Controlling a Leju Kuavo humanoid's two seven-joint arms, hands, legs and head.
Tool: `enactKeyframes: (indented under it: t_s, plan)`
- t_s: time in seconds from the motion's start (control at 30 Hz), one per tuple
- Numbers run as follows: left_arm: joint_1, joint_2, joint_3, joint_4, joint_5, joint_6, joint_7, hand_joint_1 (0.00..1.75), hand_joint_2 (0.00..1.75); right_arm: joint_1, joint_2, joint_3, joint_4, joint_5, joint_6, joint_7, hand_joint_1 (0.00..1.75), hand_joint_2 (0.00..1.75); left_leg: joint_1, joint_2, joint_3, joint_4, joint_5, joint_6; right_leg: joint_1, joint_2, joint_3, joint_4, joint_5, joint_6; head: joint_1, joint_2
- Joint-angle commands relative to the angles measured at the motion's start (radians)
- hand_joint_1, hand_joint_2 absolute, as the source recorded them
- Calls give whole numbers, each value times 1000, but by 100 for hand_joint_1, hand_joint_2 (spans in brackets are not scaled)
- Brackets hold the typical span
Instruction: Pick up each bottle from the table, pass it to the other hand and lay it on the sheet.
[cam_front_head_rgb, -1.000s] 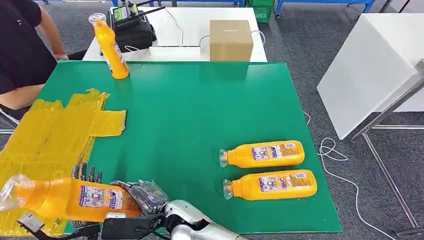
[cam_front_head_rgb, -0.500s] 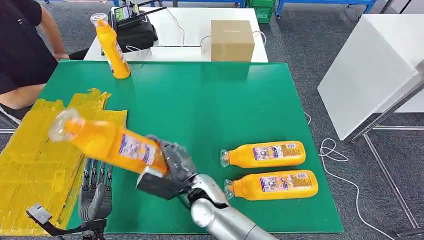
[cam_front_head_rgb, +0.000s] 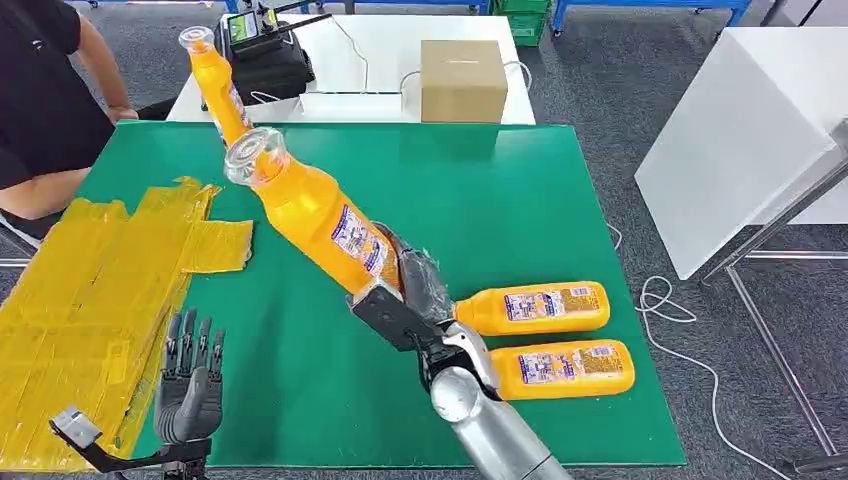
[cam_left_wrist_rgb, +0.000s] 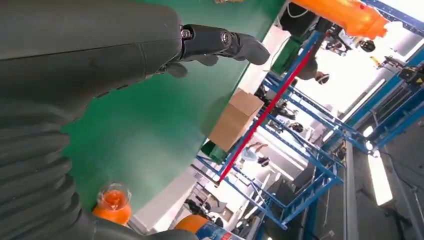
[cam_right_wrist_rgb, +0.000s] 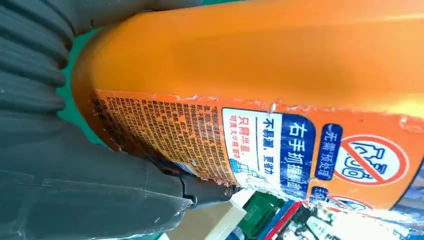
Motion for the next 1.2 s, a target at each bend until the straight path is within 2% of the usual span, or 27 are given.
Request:
enactKeyframes:
  t_s: [0.03,0.43,0.67,0.77,0.8,0.93,1.2]
  plan:
    - [-11,7,-9,3,-2,0,6,0,175,-22,-16,-33,5,0,7,-2,175,175,0,0,1,0,0,-1,-1,-1,2,0,-1,0,0,0]
    - [-13,7,-8,6,-2,-2,7,0,175,-28,-12,-36,24,3,21,-3,175,175,-1,0,3,-1,-1,-1,-1,-1,3,-1,-1,0,0,0]
    - [-43,17,-34,40,-3,-3,10,0,175,-122,42,7,275,52,99,23,175,175,-1,1,4,-1,0,-1,-1,0,3,-1,0,0,0,0]
    - [-54,23,-45,59,0,4,2,0,175,-149,80,55,369,77,120,12,175,175,-1,1,3,-1,0,-1,-1,1,2,-1,0,0,0,0]
    - [-53,23,-42,59,1,9,-2,0,175,-155,80,118,376,93,179,0,175,175,-1,1,3,-1,0,-1,-1,1,3,-1,0,0,0,0]
    - [-45,29,-41,58,4,9,-10,0,175,-139,80,293,327,-18,146,74,175,175,-1,3,4,-1,-1,-2,-1,3,4,-1,-1,0,0,0]
    - [-44,27,-39,52,5,8,-11,0,175,-167,80,319,371,-60,132,64,175,175,-1,0,4,-1,-1,-1,-1,-1,4,-1,-1,0,0,0]
